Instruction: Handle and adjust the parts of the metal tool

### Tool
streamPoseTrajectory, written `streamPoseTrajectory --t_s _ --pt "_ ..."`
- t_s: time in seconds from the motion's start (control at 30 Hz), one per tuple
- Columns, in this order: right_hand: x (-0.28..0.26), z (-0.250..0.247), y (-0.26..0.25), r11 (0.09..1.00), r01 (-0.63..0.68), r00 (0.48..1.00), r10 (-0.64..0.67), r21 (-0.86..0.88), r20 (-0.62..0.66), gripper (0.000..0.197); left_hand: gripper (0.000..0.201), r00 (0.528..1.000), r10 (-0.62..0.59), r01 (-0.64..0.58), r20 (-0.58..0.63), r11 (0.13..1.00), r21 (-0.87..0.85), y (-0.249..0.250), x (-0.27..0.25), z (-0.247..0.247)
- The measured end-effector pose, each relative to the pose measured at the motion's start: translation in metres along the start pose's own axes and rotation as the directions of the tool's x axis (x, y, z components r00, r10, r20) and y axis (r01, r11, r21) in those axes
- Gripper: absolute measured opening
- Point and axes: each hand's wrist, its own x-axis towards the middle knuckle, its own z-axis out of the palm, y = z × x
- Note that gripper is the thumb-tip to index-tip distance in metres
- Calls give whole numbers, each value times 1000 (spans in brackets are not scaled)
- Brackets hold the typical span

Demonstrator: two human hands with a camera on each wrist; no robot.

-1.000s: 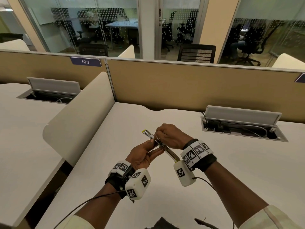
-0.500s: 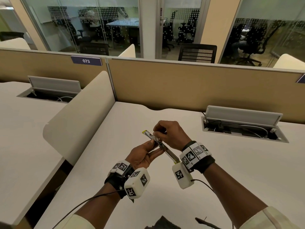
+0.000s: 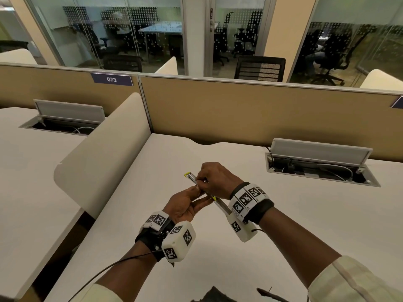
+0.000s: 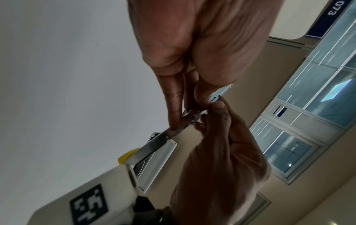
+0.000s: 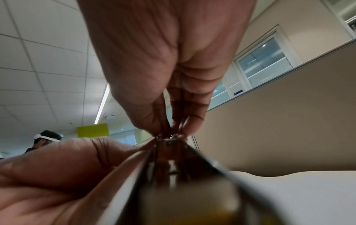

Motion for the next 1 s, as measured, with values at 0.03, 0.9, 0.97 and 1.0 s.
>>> streamPoseTrajectory --t_s 0.03,0.9,0.97,1.0 --pt "0 2 0 1000 2 1000 -2 -19 29 28 23 1000 6 -6 -6 1000 -20 0 1 -1" --pt "-27 -16 19 951 -34 998 14 307 65 24 19 992 120 -121 -50 992 -20 26 8 -14" --pt "-25 -17 21 910 -32 999 35 414 1 25 23 996 91 -91 -9 996 -20 23 5 -13" --pt "-23 -18 21 884 -28 998 47 467 -30 25 25 997 79 -79 5 997 -22 21 4 -12"
